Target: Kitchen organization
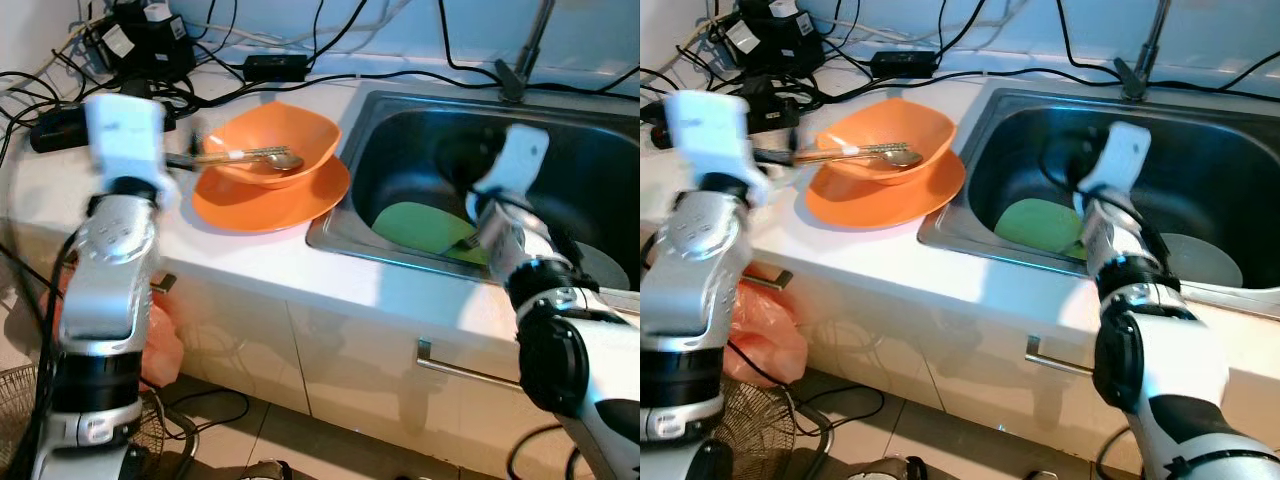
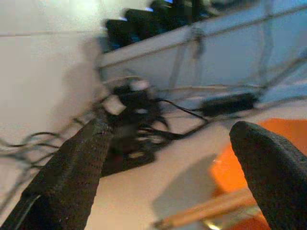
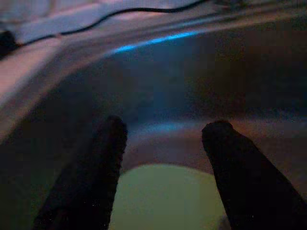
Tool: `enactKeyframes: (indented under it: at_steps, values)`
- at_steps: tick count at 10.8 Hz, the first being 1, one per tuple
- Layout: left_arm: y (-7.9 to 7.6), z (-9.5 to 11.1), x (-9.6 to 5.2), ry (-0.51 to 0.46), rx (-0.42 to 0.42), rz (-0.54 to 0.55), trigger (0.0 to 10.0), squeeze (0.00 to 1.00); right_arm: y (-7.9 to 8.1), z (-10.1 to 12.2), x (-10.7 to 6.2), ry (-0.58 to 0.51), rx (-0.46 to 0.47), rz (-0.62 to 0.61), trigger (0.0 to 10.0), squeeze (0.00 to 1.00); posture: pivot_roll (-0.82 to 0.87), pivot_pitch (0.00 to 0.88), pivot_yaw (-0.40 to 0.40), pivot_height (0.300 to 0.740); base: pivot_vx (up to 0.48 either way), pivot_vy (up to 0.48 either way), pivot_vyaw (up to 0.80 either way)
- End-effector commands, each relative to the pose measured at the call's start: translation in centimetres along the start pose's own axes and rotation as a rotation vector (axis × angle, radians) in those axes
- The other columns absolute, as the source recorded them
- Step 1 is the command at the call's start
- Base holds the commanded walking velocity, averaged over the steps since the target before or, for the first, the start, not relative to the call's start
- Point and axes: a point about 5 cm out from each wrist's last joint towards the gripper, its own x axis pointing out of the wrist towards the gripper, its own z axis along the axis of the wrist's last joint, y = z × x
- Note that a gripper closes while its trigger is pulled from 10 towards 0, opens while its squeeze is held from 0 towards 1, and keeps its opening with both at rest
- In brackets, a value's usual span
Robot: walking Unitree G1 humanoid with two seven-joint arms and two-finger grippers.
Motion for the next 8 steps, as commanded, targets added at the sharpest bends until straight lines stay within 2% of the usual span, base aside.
enactKeyframes:
  at_steps: [1, 2, 5, 6, 7, 8]
  values:
    - [1.0, 0.3, -0.2, -0.017, -0.01, 0.086, 10.0, 0.52, 0.8, 0.6, 0.1, -0.018, 0.029, 0.042, 10.0, 0.0, 0.17, 0.085, 0.09, 0.74, 0.0, 0.0, 0.0]
    - [1.7, 0.0, -0.2, -0.002, -0.045, 0.145, 10.0, 0.0, 0.9, 0.6, 0.1, -0.022, 0.035, 0.049, 10.0, 0.0, 0.17, 0.084, 0.09, 0.74, 0.0, 0.0, 0.0]
    - [2.2, -2.1, 0.2, 0.121, -0.222, 0.195, 10.0, 0.0, 2.2, 1.3, 0.0, -0.074, 0.055, 0.16, 10.0, 0.0, 0.17, 0.08, 0.091, 0.74, 0.0, 0.0, 0.0]
    - [1.9, -2.5, 0.4, 0.144, -0.268, 0.174, 10.0, 0.0, 2.8, 1.5, -0.1, -0.095, 0.054, 0.216, 10.0, 0.0, 0.17, 0.079, 0.091, 0.74, 0.0, 0.0, 0.0]
    - [0.9, -3.0, 0.9, 0.184, -0.334, 0.116, 10.0, 0.0, 3.4, 1.5, -0.5, -0.12, 0.021, 0.292, 10.0, 0.0, 0.16, 0.079, 0.092, 0.74, 0.0, 0.0, 0.0]
    - [0.4, -3.2, 1.1, 0.196, -0.366, 0.103, 10.0, 0.0, 3.5, 1.5, -0.6, -0.127, 0.001, 0.299, 10.0, 0.0, 0.15, 0.079, 0.095, 0.74, 0.0, 0.0, 0.0]
